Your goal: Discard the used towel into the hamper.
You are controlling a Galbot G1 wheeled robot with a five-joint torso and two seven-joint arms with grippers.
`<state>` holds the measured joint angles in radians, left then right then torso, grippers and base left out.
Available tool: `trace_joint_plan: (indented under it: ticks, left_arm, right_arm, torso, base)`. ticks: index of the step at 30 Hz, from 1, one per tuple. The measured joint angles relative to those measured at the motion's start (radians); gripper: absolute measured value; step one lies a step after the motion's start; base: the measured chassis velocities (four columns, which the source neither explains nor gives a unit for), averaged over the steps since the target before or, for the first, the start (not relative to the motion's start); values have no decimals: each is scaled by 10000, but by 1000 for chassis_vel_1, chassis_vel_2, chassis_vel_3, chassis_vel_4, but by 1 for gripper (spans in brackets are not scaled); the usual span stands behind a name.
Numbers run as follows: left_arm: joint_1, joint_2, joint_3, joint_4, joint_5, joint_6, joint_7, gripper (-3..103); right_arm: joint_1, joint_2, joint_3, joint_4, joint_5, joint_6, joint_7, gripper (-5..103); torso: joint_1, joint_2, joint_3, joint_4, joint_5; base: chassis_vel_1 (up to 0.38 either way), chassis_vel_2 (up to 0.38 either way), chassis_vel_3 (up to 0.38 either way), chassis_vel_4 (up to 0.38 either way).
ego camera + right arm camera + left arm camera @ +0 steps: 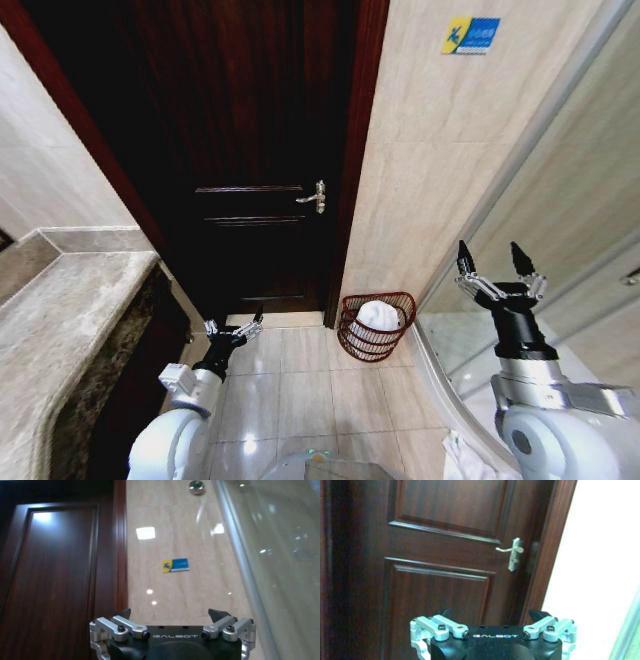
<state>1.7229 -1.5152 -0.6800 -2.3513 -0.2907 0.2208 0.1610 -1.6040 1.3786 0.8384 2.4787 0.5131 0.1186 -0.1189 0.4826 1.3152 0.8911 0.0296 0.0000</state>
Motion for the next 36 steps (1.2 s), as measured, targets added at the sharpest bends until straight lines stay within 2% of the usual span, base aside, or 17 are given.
trace_joint_plan:
  ticks: [12,24,36]
  left_arm:
    - [-1,0,0,0,0,0,0,100]
    - [-2,0,0,0,0,0,0,100]
    - [-2,0,0,0,0,0,0,100]
  right_arm:
    - [10,-40,191,60,104,88,505,100]
    - [6,-36,221,145,84,27,603,100]
    - [-100,-44,1093,-440,-271,-370,1164,100]
  torso:
    - [1,-3,0,-1,0]
    - [0,-3,-1,-2,1]
    - [0,-5,-1,-1,0]
  base:
    - [-87,-82,-79,-79]
    - [-109,-124,-135,-119]
    - [-126,-122,-127,-123]
